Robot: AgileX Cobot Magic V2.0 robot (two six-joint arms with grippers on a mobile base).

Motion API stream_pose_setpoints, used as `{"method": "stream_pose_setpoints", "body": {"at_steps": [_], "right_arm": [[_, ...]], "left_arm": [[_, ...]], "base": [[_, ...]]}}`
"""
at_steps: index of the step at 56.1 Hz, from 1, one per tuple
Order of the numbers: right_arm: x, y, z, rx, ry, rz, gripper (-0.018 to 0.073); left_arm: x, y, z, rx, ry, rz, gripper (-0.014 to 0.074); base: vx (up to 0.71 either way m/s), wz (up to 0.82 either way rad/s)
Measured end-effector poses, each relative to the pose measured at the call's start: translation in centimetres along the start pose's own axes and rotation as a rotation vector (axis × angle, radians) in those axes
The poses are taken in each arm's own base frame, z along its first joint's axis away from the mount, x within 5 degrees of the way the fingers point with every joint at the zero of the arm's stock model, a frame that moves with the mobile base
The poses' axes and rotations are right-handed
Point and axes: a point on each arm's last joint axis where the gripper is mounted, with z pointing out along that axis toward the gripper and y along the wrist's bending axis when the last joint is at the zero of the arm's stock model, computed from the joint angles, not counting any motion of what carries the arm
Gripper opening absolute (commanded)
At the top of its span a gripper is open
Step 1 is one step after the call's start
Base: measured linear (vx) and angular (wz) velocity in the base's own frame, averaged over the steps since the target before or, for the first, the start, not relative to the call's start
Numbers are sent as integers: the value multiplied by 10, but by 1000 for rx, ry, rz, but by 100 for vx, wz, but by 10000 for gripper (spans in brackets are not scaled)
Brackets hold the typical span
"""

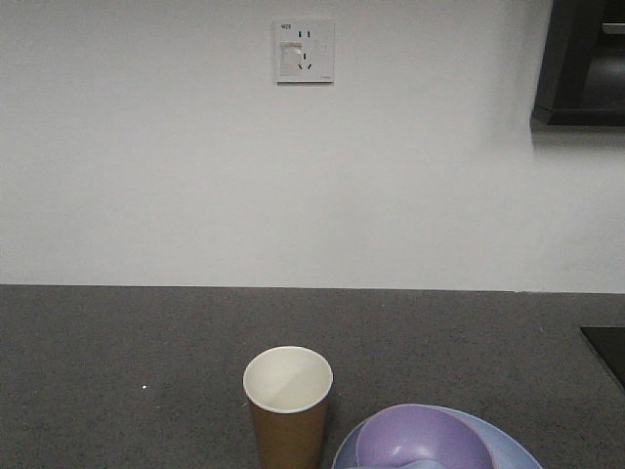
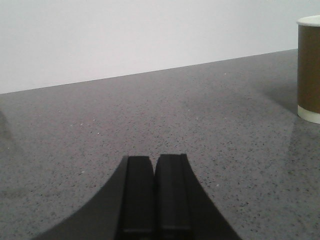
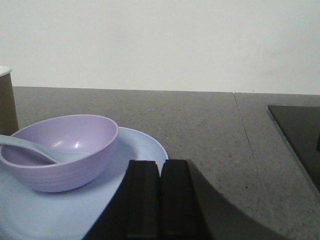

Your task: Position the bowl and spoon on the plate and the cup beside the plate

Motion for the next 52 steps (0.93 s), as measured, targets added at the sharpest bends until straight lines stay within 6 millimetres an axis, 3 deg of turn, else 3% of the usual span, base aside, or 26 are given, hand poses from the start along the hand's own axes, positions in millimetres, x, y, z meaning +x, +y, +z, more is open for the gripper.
{"method": "stream_pose_setpoints", "body": {"at_steps": [52], "right_arm": [[3, -1, -3, 14, -33, 35, -6]], "left_arm": [[0, 0, 0, 0, 0, 0, 0]], "base": [[0, 0]]}}
